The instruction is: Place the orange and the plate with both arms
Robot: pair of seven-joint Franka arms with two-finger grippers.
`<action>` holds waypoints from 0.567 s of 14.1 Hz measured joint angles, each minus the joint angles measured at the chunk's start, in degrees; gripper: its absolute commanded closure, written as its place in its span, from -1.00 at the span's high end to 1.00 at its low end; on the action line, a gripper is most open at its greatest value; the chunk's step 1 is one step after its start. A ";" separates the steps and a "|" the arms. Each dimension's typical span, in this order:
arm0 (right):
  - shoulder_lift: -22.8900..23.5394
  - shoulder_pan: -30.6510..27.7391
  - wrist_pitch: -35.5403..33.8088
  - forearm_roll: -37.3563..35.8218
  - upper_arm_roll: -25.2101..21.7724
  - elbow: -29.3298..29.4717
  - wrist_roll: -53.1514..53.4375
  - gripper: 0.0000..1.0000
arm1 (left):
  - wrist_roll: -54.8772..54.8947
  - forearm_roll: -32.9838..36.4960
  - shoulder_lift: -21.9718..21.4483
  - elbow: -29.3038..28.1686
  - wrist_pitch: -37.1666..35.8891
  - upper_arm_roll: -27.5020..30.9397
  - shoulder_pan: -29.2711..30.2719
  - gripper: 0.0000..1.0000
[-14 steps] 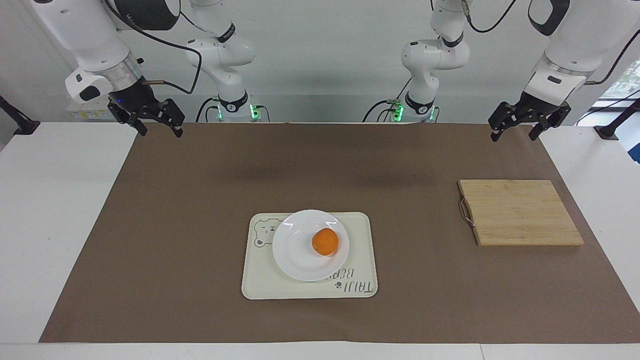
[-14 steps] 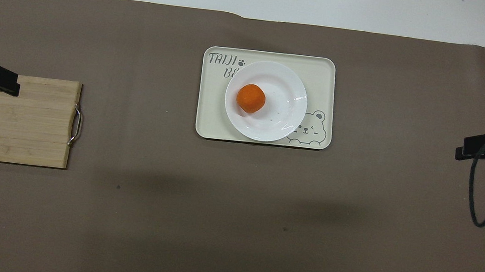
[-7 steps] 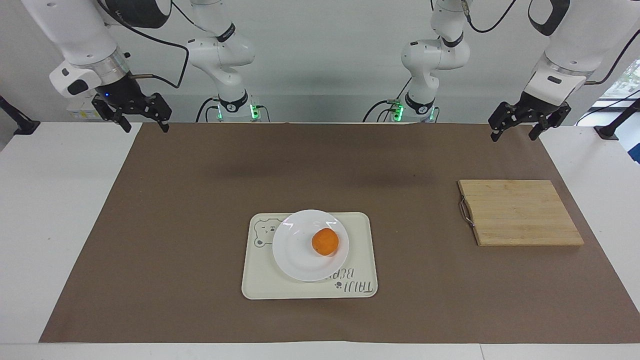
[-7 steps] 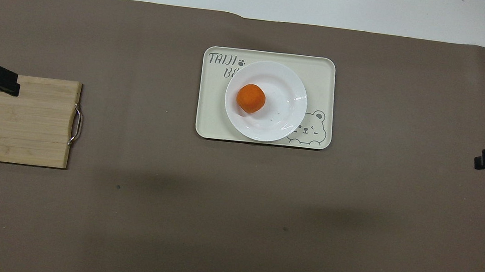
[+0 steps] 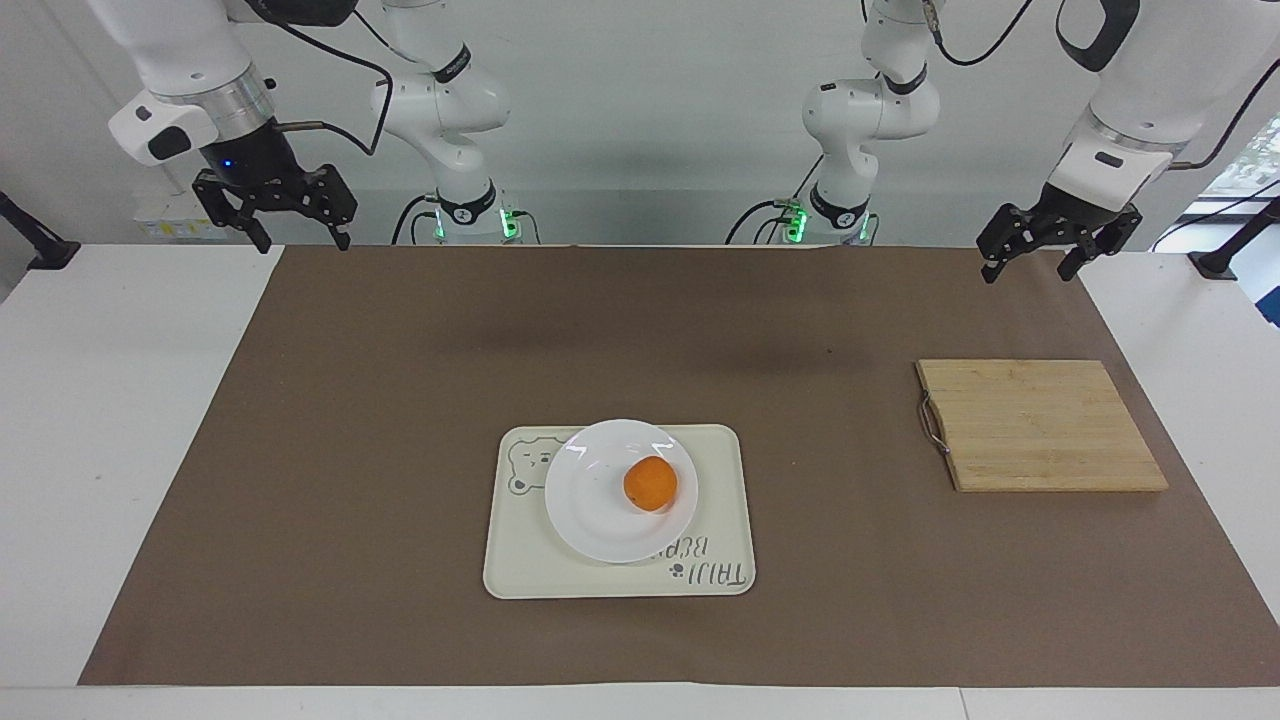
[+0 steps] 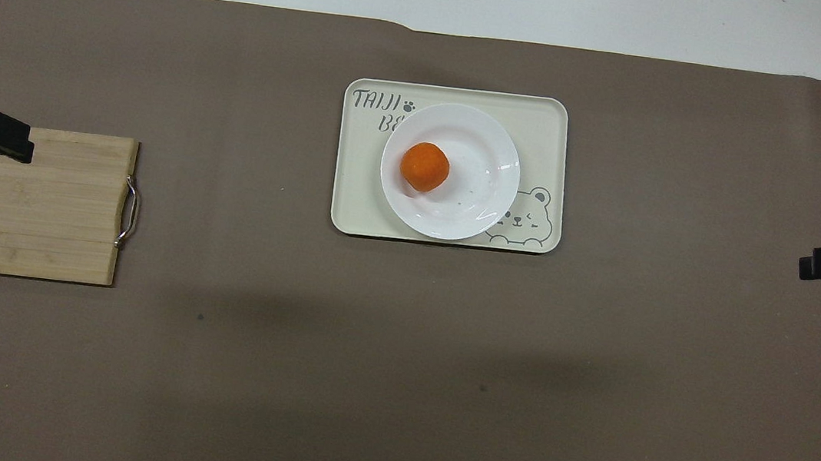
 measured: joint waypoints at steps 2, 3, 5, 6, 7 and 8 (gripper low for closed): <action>-0.52 0.92 0.96 0.00 0.03 -0.85 0.01 1.00 | 0.00 0.00 0.00 0.00 0.00 0.00 0.00 1.00; -0.67 1.07 1.27 0.00 0.04 -1.06 0.01 1.00 | 0.00 0.00 0.00 0.00 0.00 0.00 0.00 1.00; -0.82 1.09 1.41 -0.04 0.00 -1.36 0.01 1.00 | 0.00 0.00 0.00 0.00 0.00 0.00 0.00 1.00; -0.82 1.09 1.48 -0.17 -0.04 -1.51 0.01 1.00 | 0.00 0.00 0.00 0.00 0.00 0.00 0.00 1.00; -0.82 1.09 1.55 -0.35 -0.05 -1.64 0.01 1.00 | 0.00 0.00 0.00 0.00 0.00 0.00 0.00 1.00; -0.82 1.09 1.57 -0.40 -0.05 -1.73 0.01 1.00 | 0.00 0.00 0.00 0.00 0.00 0.00 0.00 1.00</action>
